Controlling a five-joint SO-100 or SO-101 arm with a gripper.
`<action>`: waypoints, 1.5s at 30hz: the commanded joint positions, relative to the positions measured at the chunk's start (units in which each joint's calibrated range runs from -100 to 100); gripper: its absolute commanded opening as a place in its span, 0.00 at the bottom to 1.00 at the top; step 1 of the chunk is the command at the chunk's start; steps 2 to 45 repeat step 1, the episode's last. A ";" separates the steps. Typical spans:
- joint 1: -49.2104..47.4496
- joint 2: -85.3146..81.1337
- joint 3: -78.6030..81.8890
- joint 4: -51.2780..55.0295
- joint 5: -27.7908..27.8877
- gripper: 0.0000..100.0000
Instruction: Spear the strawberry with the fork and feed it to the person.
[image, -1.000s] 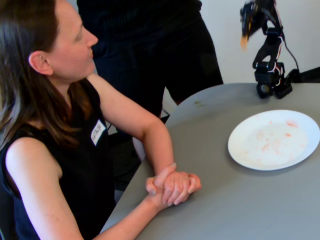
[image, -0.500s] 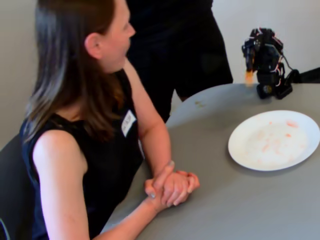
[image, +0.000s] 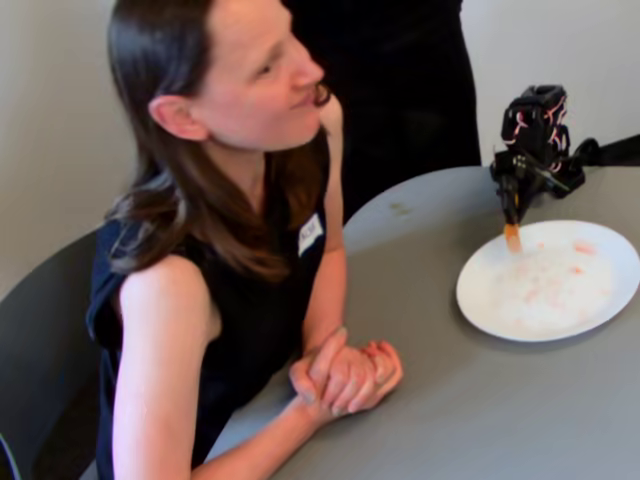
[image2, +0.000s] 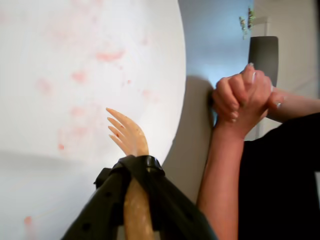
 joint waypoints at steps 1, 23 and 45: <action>0.32 -0.33 -0.63 2.94 0.13 0.01; 0.32 -0.33 -0.63 2.94 0.13 0.01; 0.32 -0.33 -0.63 2.94 0.13 0.01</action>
